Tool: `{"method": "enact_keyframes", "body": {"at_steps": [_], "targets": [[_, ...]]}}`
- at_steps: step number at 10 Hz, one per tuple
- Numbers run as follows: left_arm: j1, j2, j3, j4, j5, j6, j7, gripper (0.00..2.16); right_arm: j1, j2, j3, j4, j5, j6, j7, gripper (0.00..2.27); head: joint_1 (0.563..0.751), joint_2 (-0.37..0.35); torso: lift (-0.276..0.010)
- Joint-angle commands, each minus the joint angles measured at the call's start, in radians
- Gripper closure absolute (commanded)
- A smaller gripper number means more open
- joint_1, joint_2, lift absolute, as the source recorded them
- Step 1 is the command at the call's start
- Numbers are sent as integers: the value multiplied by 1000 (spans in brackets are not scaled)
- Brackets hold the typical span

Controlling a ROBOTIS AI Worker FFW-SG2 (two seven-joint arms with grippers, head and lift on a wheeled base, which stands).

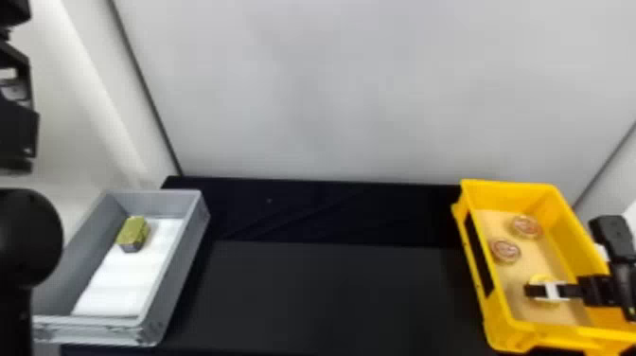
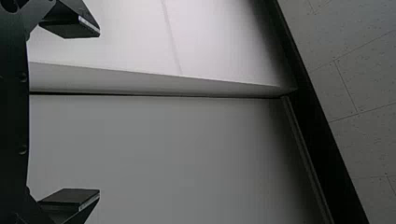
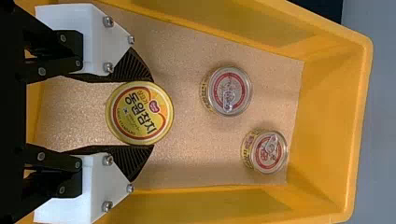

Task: Pick up the round yellow can and place it in the yellow rectangular box

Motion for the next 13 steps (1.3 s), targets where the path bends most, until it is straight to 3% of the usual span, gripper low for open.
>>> {"method": "enact_keyframes", "body": {"at_steps": [1, 2, 4, 6, 8, 10, 13], "targets": [[-2, 0, 0, 0, 0, 0, -1, 76, 0, 0, 1, -1, -3, -2, 2, 661, 694, 54, -3], [-2, 0, 0, 0, 0, 0, -1, 76, 2, 0, 1, -4, -11, -2, 9, 612, 694, 54, -3], [-2, 0, 0, 0, 2, 0, -1, 76, 6, 3, 14, -38, -20, 63, -32, 121, 694, 54, -3], [-3, 0, 0, 0, 2, 1, -1, 76, 8, 6, 29, -76, -21, 129, -80, 41, 694, 54, -3], [-3, 0, 0, 0, 2, 1, -1, 76, 6, -3, 20, -76, -35, 114, -40, -2, 694, 54, -3], [-3, 0, 1, 0, 2, 1, -2, 76, 21, -3, 21, -231, -34, 107, -37, -2, 694, 54, -3], [-6, -3, 1, -1, 2, 9, -2, 76, -40, -7, 47, -541, 5, 160, -40, -2, 694, 54, -3]]}}
